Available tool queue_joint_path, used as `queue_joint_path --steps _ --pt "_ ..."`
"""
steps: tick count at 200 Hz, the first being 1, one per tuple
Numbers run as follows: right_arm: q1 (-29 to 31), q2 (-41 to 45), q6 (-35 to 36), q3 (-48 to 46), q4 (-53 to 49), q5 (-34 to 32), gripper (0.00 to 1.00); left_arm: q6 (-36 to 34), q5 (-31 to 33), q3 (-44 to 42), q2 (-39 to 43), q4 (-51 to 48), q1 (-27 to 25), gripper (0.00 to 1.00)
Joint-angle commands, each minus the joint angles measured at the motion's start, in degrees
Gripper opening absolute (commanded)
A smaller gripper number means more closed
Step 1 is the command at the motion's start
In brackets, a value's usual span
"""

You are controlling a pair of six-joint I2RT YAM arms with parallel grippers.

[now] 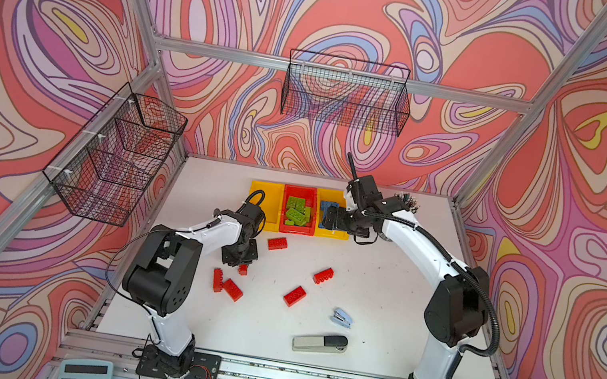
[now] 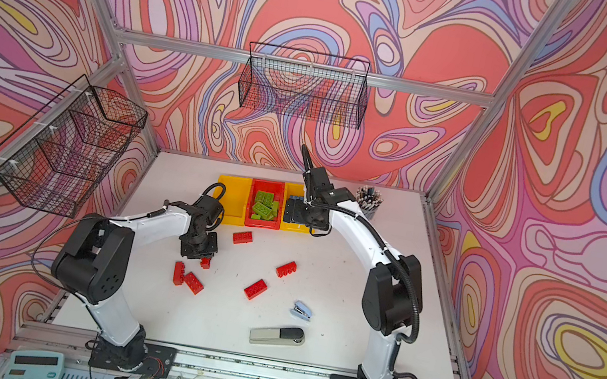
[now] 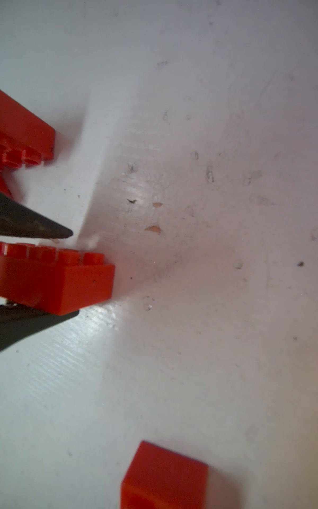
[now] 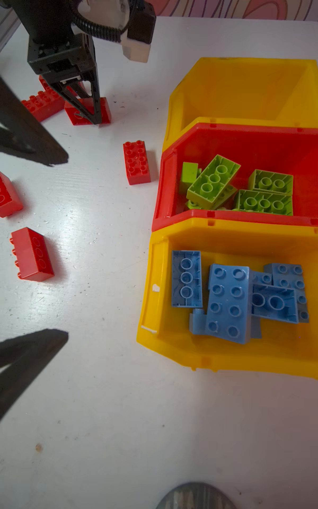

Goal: Sort the legos into containers by color

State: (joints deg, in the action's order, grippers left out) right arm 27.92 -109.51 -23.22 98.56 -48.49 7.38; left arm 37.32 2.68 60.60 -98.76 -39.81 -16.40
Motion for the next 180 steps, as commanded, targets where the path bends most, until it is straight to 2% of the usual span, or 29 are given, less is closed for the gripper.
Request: queue_joint_path --steps 1,20,64,103,134,180 --pt "-0.20 -0.84 1.27 1.33 -1.72 1.45 0.98 1.40 2.20 -1.37 1.26 -3.47 0.23 0.26" --pt "-0.21 -1.40 1.54 2.16 -2.18 1.74 0.98 1.53 2.79 -2.71 2.05 -3.30 0.24 0.26" --pt "-0.23 -1.61 1.62 4.62 -3.50 1.60 0.98 0.65 4.59 -3.02 1.46 -3.31 0.24 0.11" --pt "-0.24 0.91 1.19 2.89 -4.44 0.24 0.98 0.61 4.77 0.78 1.18 -6.07 0.23 0.02" --pt "-0.46 3.74 0.22 -0.47 -3.78 -1.50 0.98 -1.58 7.00 7.71 0.82 -9.65 0.26 0.02" --pt "-1.20 6.44 -0.94 -3.00 -2.37 -2.53 0.98 -5.57 8.81 25.68 -5.66 -13.88 0.31 0.02"
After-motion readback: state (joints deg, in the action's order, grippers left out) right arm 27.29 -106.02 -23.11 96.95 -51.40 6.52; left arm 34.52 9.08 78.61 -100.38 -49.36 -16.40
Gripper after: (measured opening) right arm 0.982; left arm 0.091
